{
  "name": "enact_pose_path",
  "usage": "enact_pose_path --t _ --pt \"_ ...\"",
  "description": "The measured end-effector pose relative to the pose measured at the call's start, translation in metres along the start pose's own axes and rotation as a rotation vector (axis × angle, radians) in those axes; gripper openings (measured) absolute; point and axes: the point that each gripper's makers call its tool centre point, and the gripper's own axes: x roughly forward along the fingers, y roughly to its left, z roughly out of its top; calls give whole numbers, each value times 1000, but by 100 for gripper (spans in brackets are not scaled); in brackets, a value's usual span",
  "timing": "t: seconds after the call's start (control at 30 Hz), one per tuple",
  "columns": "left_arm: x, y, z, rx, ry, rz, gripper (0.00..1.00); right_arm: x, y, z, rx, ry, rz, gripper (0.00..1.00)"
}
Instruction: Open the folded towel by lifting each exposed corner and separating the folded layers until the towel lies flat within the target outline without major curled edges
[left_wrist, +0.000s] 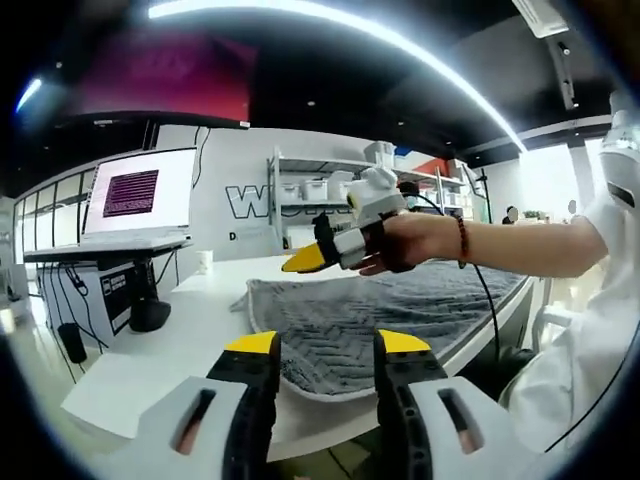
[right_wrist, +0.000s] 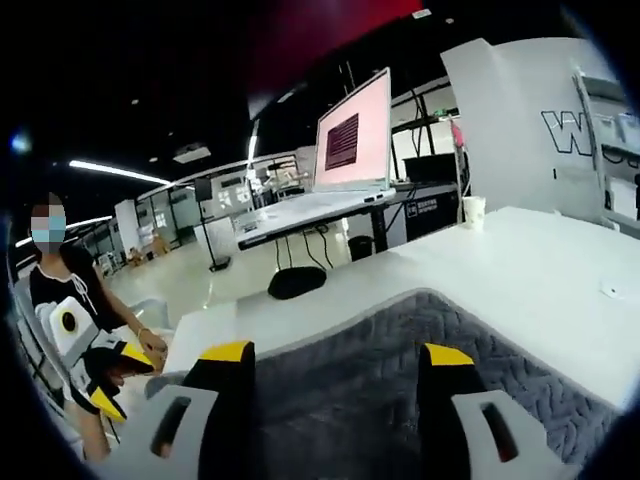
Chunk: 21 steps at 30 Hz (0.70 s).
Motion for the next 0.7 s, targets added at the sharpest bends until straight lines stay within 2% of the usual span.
enact_pose_path --t 0.13,0.33,0.43,0.53,0.63,0.7 --pt "7 -10 4 -1 -7 -23 40 -13 6 -2 -15 -26 9 65" --pt "17 -26 11 -9 -8 -75 43 -24 15 -10 -70 -1 3 69" --pt "21 -33 14 -10 -12 -92 48 -37 21 -8 -113 -20 -13 71" --pt "23 -37 15 -11 -17 -99 59 -47 26 -10 -126 -32 -22 74" --pt "26 -42 17 -21 -25 -107 66 -60 27 -13 -185 -31 -51 77" --pt "28 -46 18 -20 -26 -114 69 -69 30 -16 -183 -34 -50 78"
